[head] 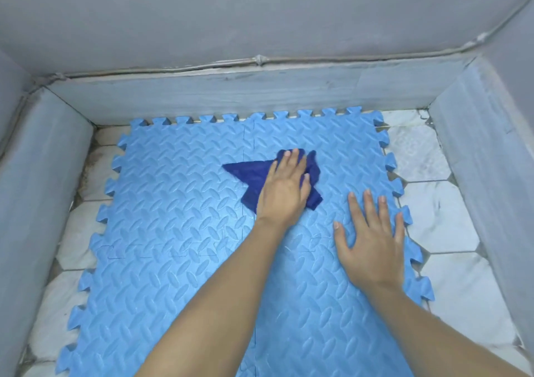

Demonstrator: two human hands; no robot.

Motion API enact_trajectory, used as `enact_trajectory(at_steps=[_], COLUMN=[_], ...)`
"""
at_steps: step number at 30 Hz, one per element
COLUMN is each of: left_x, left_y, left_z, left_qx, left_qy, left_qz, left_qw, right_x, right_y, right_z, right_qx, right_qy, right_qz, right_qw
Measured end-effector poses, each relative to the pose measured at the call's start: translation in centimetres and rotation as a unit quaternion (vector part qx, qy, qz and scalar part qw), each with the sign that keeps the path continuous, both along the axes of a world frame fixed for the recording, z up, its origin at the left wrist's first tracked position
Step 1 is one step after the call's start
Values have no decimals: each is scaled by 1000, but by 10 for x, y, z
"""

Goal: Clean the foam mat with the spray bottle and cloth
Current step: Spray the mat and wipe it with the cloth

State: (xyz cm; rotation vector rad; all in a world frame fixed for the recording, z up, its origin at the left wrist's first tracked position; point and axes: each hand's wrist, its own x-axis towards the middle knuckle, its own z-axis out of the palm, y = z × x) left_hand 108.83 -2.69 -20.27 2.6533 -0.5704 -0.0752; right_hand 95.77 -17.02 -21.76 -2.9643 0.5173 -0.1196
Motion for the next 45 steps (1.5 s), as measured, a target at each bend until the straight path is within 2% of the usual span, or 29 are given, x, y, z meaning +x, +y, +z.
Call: enact_trajectory(at_steps=[1,3,5,6,8,10,12,13,15,17,19,22,24,26,29,32,34,36,38,39,41,43,45], left_x=[-1,11,31,40,48,46,42,41,41,48,57,56,55,62,77,88,89,83,79,77,67,48,25], left_y=[-17,-32,-25,-15,22,68,89,85,60,23,-25,-107,-134,-121,-43,63,140,206,228,219,182,136,103], left_z=[0,1,-1,-2,-9,-11,-6,-5,-3,-2,0,7,10,6,-1,-7,-11,-8,-5,-5,-4,-5,-3], left_qx=[16,47,62,63,84,105,101,99,82,78,78,98,114,105,65,54,83,124,140,136,116,103,109], left_qy=[-1,-3,-14,-11,-3,4,40,53,60,49,53,65,46,34,25,15,1,8,32,38,19,0,2], left_qz=[-70,-144,-131,-81,91,272,369,368,305,195,45,-167,-227,-207,-78,51,161,277,339,340,276,135,-36], left_qw=[997,989,989,995,992,956,923,923,947,976,994,979,966,972,995,997,983,953,930,930,954,985,993], right_x=[0,1,2,3,1,1,1,1,2,1,1,4,3,3,2,2,1,1,2,2,1,0,0], right_y=[0,1,1,0,0,-1,-1,-1,-1,-1,0,-1,0,-1,-1,-2,-4,-3,-1,-1,-2,-2,-1], right_z=[0,0,1,1,2,2,2,2,1,1,1,0,0,1,1,2,2,1,1,1,1,2,3], right_qx=[0,1,4,6,8,3,5,7,9,10,8,11,17,19,18,20,23,29,31,31,37,39,37], right_qy=[-1,0,-2,0,3,8,4,4,10,4,-5,-11,-14,-12,1,3,2,7,9,10,13,19,21], right_qz=[-2,-3,-6,-7,-6,-5,-7,-9,-9,-10,-13,-15,-14,-17,-17,-14,-13,-13,-13,-12,-13,-18,-21], right_qw=[1000,1000,1000,1000,1000,1000,1000,1000,1000,1000,1000,1000,1000,1000,1000,1000,1000,999,999,999,999,999,999])
